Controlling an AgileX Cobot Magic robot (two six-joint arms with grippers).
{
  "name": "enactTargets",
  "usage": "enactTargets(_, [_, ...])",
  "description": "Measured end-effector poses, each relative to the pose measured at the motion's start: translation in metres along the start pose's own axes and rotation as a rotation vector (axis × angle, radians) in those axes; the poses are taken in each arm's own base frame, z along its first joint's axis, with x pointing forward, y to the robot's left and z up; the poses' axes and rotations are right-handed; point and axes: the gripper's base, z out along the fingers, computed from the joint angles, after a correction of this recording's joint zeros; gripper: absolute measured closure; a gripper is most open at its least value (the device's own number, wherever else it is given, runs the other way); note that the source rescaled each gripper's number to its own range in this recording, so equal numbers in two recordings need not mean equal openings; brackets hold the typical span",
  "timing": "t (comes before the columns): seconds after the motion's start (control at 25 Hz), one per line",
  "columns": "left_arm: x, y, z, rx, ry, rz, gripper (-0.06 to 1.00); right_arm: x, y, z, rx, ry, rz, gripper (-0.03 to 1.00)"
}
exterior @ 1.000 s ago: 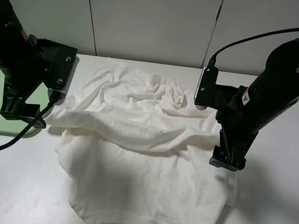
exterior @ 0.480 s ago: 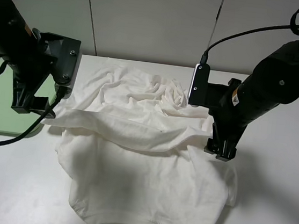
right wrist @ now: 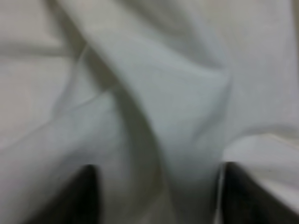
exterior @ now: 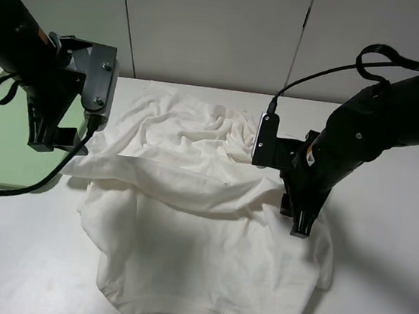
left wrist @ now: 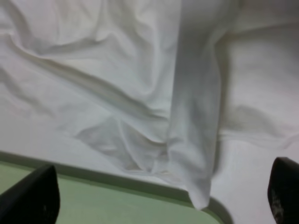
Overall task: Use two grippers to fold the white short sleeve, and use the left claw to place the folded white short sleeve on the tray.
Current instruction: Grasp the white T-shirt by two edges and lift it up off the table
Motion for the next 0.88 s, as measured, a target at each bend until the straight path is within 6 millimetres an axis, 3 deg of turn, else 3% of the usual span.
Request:
enactTargets(0.08, [-0.001,0.002,0.0,-0.02,-0.01,0.0,0.06,0.0,0.002,0.006,-0.014,0.011,0.006,0.23])
enactTargets(0.12, [-0.001,0.002,0.0,-0.023,-0.011,0.0,0.06,0.001,0.002,0.008,-0.018,0.015,0.01,0.35])
enactTargets(0.16, [-0.001,0.002,0.0,-0.026,-0.013,0.0,0.06,0.001,0.003,0.013,-0.027,0.027,0.01,0.53])
enactTargets(0.2, [-0.001,0.003,0.0,-0.033,-0.016,0.0,0.06,0.002,0.003,0.013,-0.026,0.03,0.005,0.58])
enactTargets(0.24, [-0.001,0.003,0.0,-0.033,-0.016,0.0,0.06,0.002,0.003,0.014,-0.024,0.034,0.003,0.78])
enactTargets(0.32, [-0.002,0.004,0.0,-0.04,-0.019,0.0,0.06,0.003,0.001,0.014,-0.007,0.048,-0.023,0.97])
enactTargets(0.52, [-0.003,0.004,0.002,-0.042,-0.033,-0.018,0.07,0.007,-0.002,0.013,0.029,0.096,-0.007,0.97])
enactTargets(0.8, [-0.002,-0.001,0.046,0.101,0.021,-0.045,0.13,0.009,-0.003,0.013,0.043,0.109,-0.014,0.97])
enactTargets(0.88, [-0.003,0.0,0.051,0.099,0.021,-0.046,0.14,0.009,-0.003,0.013,0.043,0.111,-0.016,0.97])
